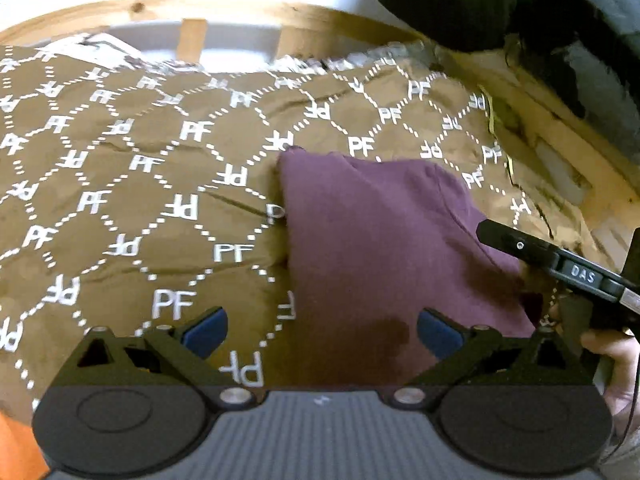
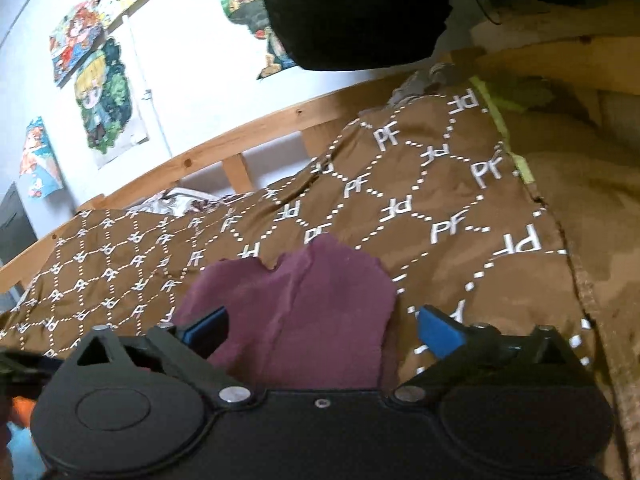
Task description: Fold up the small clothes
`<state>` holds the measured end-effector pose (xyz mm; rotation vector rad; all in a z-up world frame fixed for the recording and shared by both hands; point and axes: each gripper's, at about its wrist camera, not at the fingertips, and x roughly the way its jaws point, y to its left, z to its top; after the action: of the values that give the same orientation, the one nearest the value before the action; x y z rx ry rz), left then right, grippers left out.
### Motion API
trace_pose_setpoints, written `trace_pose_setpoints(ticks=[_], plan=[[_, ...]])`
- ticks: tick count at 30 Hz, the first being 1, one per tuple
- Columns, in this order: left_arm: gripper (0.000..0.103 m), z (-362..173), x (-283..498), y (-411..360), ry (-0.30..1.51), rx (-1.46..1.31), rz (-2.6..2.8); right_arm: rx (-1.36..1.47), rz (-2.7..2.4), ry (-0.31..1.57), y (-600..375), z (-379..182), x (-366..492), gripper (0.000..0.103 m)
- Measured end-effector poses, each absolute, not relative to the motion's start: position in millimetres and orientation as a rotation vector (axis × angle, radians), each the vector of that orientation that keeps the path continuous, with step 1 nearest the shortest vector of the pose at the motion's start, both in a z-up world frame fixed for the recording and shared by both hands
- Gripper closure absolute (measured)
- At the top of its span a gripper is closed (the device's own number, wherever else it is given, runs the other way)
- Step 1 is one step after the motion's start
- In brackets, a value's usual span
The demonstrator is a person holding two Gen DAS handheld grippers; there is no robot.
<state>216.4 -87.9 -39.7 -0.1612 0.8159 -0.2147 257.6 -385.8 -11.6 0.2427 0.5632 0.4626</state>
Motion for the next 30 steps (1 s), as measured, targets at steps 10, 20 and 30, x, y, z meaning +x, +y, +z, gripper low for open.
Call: trace_pose_setpoints(ticks=[10,20,30], plan=[[0.001,-63,235,-97,0.869,-0.139,-0.267,0.193,0.455,0.625,-382,-25,265,0.001],[0.0,-85,237,-78,0.905,-0.281,-0.288,0.196,0.438,0.611,-382,-27,261,0.004],[0.0,-84,247,-74,0.932,-0.284,-0.339,0.223,0.443,0.642,-380,-27,264,0.014]])
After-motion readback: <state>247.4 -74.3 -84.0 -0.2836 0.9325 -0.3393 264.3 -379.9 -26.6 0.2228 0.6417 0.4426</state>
